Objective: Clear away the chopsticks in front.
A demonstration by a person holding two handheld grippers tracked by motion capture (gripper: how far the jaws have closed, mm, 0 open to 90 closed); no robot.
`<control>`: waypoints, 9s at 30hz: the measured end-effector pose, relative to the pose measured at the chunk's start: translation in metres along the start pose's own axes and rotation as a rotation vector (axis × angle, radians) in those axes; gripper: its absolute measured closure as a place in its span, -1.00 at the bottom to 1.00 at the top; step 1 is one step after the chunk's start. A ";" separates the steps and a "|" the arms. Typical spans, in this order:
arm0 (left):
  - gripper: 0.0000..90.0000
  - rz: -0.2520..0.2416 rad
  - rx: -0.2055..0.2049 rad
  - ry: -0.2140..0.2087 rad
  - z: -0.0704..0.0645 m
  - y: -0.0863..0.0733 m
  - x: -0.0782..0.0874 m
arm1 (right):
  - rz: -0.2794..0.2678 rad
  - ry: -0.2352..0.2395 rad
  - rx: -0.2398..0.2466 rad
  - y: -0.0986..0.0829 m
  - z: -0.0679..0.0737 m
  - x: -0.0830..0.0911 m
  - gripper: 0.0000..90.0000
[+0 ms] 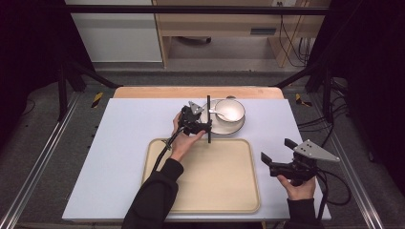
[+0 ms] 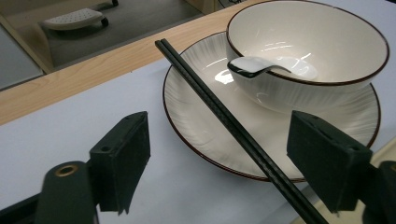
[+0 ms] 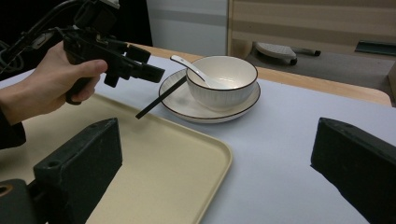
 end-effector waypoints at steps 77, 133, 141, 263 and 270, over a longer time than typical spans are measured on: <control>0.85 0.135 0.024 -0.007 -0.006 -0.011 -0.040 | 0.017 0.005 -0.009 -0.002 -0.001 0.000 -0.95; 0.90 -0.038 0.160 0.088 0.028 -0.041 0.128 | 0.014 -0.010 -0.005 -0.003 0.000 0.002 -0.95; 0.90 -0.073 0.202 0.101 0.018 -0.066 0.156 | 0.018 -0.008 -0.008 -0.005 0.000 0.002 -0.95; -0.57 -0.048 -0.044 -0.111 -0.021 0.011 0.064 | 0.019 -0.020 -0.027 -0.004 -0.004 0.006 -0.94; -0.54 0.013 -0.098 -0.087 -0.024 0.005 0.036 | 0.013 -0.019 -0.026 -0.003 -0.006 0.007 -0.94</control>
Point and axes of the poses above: each handheld gripper's, and its own axes: x roughly backward along the jaws, y roughly out of its top, z roughly to its left, the point moved 9 cm from there along -x, roughly forward along the jaws, and after that the axes turned 3 degrees about y, right-handed, at the moved point
